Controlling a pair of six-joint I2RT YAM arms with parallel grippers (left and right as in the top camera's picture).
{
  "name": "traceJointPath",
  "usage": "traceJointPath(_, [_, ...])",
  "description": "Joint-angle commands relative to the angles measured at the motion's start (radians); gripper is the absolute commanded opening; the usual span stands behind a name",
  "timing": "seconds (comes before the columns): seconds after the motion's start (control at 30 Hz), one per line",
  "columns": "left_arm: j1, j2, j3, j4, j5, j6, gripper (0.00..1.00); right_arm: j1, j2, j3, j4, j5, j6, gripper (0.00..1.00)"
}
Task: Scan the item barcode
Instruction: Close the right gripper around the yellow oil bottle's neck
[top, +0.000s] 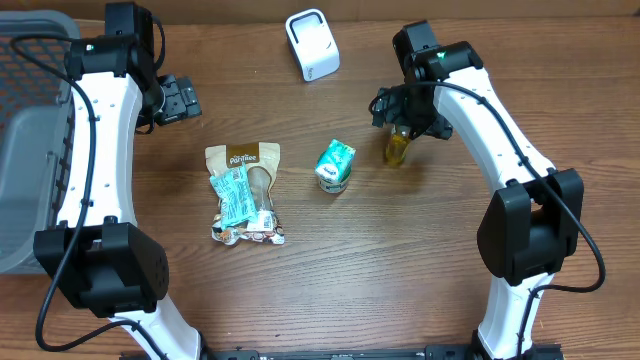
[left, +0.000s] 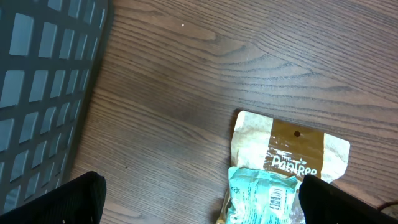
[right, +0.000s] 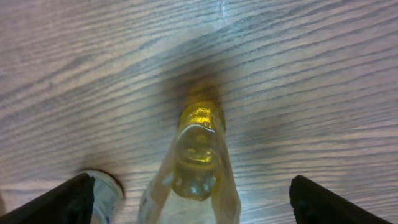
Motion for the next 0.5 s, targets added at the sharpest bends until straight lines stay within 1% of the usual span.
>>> traceJointPath(0.0, [-0.005,-0.005,0.018,0.001,0.001,0.011,1.0,0.002,0.006,0.005,-0.009,0.01,0.002,0.87])
traceJointPath(0.07, [-0.005,-0.005,0.018,0.001,0.001,0.011,1.0,0.004,0.008,0.003,-0.011,0.01,0.002,0.82])
traceJointPath(0.13, [-0.005,-0.005,0.018,0.001,0.001,0.011,1.0,0.005,0.008,-0.006,-0.013,0.01,0.002,0.76])
traceJointPath(0.33, [-0.005,-0.005,0.018,0.001,0.001,0.011,1.0,0.005,0.008,-0.053,0.02,0.01,0.002,0.73])
traceJointPath(0.47, [-0.005,-0.005,0.018,0.001,0.001,0.011,1.0,0.005,0.008,-0.056,0.024,0.01,0.002,0.66])
